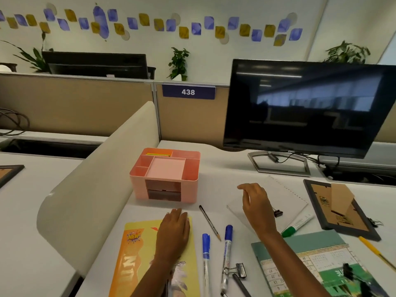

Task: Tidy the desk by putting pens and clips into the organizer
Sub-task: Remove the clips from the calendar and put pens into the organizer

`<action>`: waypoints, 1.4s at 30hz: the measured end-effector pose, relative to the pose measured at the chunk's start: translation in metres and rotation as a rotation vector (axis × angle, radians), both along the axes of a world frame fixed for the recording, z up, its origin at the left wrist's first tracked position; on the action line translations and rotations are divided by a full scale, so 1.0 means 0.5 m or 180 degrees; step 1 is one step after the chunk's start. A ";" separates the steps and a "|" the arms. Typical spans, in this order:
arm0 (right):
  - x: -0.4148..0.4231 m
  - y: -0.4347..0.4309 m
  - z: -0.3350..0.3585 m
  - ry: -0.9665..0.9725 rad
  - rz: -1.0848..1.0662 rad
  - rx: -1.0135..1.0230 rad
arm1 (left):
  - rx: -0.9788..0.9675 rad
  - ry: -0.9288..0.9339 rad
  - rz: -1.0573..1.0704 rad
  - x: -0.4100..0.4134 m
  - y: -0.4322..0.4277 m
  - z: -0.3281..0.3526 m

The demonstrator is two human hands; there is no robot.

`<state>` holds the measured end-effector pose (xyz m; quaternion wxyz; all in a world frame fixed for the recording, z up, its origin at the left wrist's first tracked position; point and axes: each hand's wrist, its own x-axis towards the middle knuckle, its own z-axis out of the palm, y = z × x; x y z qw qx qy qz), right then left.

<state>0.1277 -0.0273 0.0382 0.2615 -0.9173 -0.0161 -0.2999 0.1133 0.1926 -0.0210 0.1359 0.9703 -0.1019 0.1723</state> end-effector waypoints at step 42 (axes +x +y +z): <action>-0.599 -0.592 -0.036 0.3502 -0.1252 0.0649 | -0.0183 0.0897 -0.1810 -0.298 -0.634 0.046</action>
